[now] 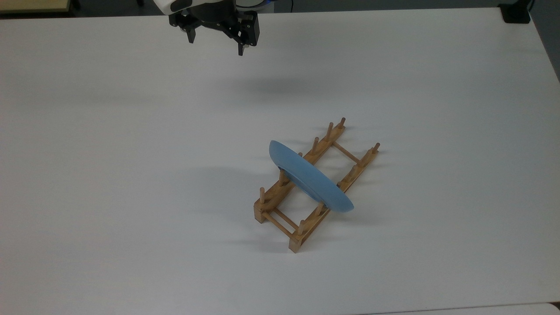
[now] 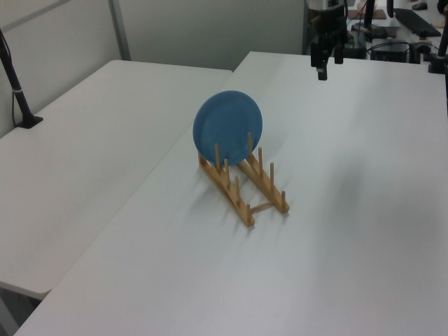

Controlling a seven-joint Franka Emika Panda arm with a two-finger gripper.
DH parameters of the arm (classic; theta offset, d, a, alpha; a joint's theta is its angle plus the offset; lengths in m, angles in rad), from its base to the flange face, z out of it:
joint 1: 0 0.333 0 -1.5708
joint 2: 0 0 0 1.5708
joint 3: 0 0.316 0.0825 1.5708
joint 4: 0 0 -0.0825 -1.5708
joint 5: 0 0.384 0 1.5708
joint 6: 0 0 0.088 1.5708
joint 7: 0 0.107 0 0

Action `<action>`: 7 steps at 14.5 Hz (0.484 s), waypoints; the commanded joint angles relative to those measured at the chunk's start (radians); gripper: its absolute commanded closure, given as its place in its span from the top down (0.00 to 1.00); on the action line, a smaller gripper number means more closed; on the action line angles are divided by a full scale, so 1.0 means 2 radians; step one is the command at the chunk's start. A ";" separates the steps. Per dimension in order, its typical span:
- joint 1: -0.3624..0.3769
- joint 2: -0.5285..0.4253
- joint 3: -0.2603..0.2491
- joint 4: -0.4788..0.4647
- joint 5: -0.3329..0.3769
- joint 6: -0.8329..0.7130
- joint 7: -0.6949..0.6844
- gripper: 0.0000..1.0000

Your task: Pick plate from plate rack

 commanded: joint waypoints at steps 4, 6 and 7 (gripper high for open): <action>0.006 0.011 -0.004 -0.010 0.009 0.054 -0.033 1.00; 0.009 0.018 -0.004 0.000 0.004 0.059 -0.037 1.00; 0.013 0.016 -0.004 0.003 0.005 0.078 -0.046 1.00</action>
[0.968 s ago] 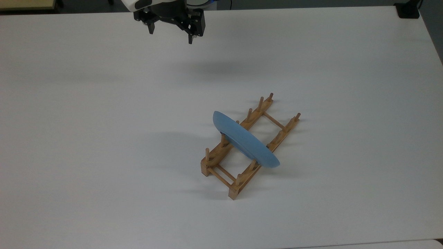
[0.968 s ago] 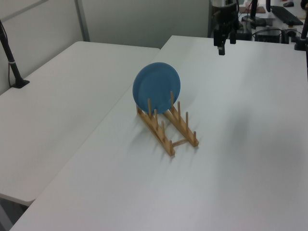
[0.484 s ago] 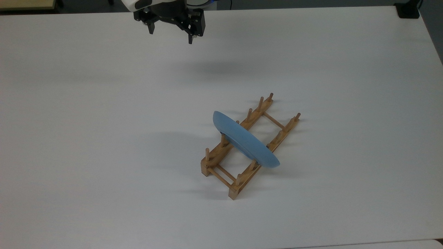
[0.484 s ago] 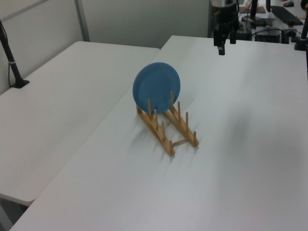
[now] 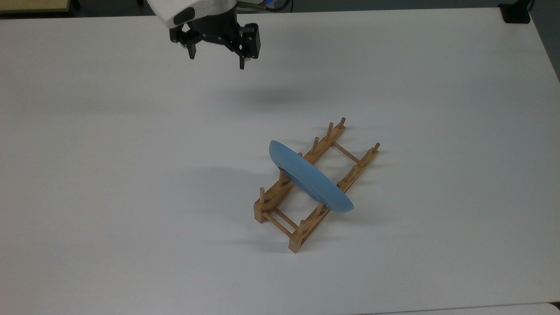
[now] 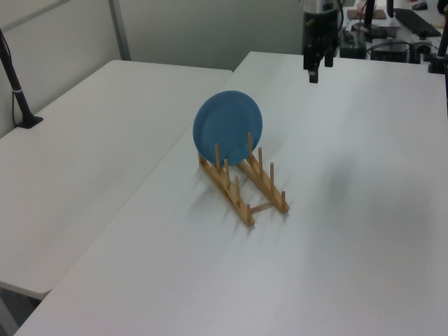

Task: Pick plate from plate rack
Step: 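Move the open gripper down toward the rim of the blue plate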

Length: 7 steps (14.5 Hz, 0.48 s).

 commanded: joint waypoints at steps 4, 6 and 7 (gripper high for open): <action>0.042 0.005 -0.005 0.010 -0.032 0.145 -0.126 0.94; 0.051 0.005 -0.005 0.012 -0.048 0.155 -0.148 0.90; 0.063 0.011 -0.006 0.012 -0.058 0.164 -0.152 0.89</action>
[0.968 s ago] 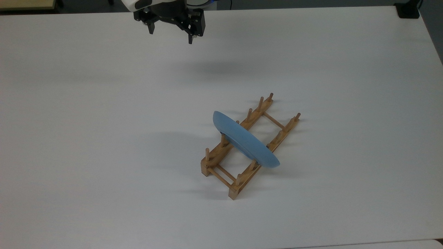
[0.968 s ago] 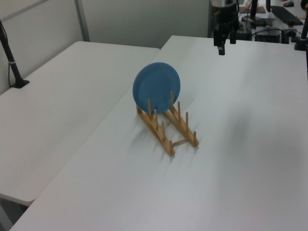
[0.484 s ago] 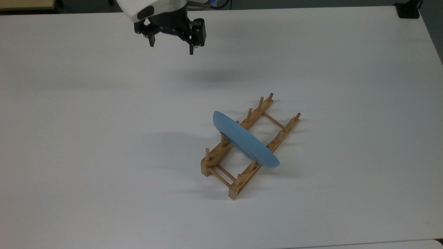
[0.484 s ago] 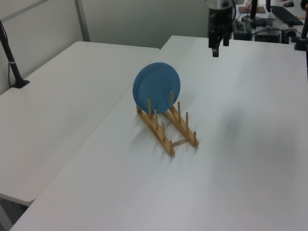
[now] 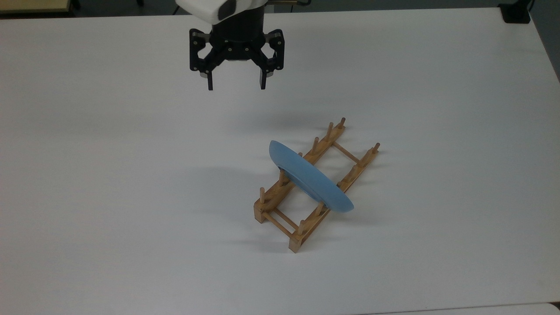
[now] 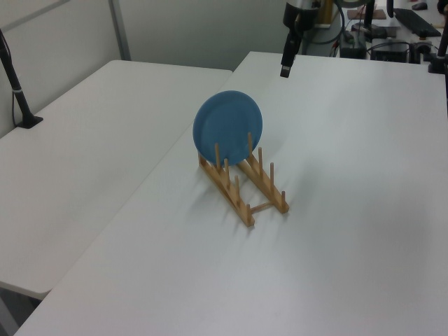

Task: Pick plate from plate rack
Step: 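Move the open gripper down toward the rim of the blue plate, then close the gripper on the blue plate's rim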

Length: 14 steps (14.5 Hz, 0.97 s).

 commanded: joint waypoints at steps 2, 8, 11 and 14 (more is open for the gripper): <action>0.042 0.024 -0.007 0.005 -0.052 0.048 -0.036 0.82; 0.099 0.082 -0.043 0.042 -0.104 0.086 -0.032 0.56; 0.102 0.086 -0.045 0.042 -0.133 0.118 -0.023 0.48; 0.102 0.087 -0.045 0.042 -0.156 0.121 -0.019 0.44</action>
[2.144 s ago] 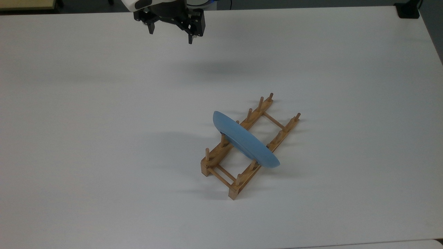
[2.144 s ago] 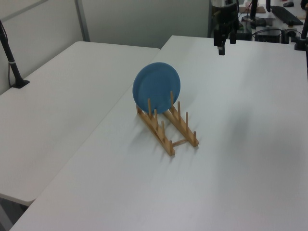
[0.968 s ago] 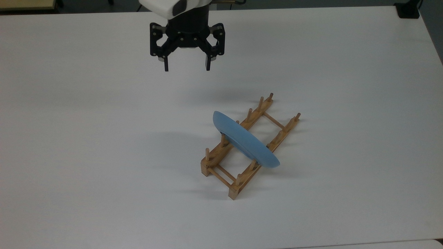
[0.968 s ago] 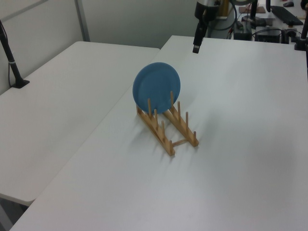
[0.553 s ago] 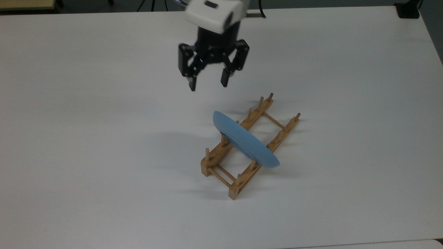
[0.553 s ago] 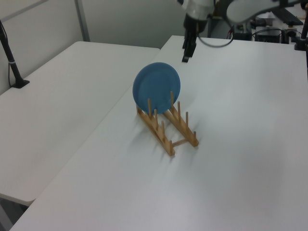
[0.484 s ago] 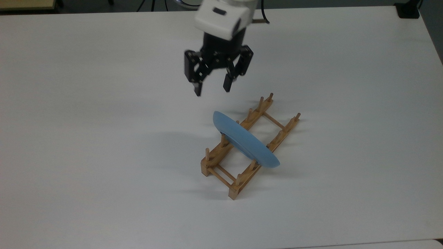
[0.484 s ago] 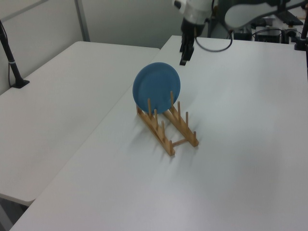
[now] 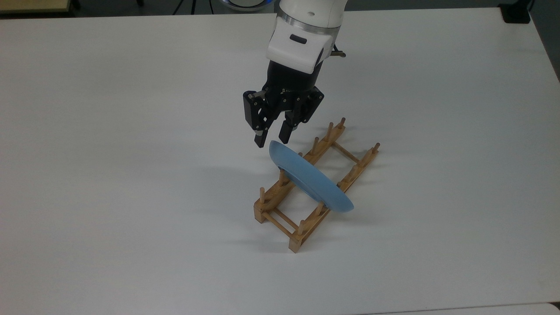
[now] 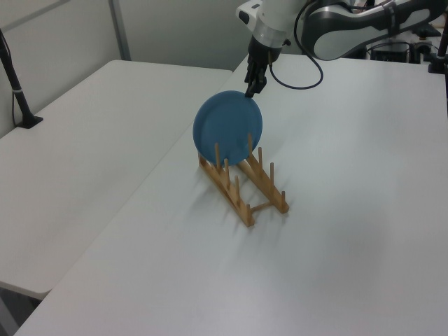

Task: Pick plate from plate rack
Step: 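Close the gripper on the blue plate's rim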

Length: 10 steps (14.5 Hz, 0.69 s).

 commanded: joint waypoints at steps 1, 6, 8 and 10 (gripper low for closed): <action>0.012 0.001 -0.011 0.004 -0.023 0.009 0.004 0.41; 0.019 0.002 -0.009 0.004 -0.033 0.008 0.020 0.28; 0.019 -0.001 -0.009 0.004 -0.029 0.008 0.023 0.29; 0.019 -0.003 -0.009 0.005 -0.027 0.008 0.026 0.41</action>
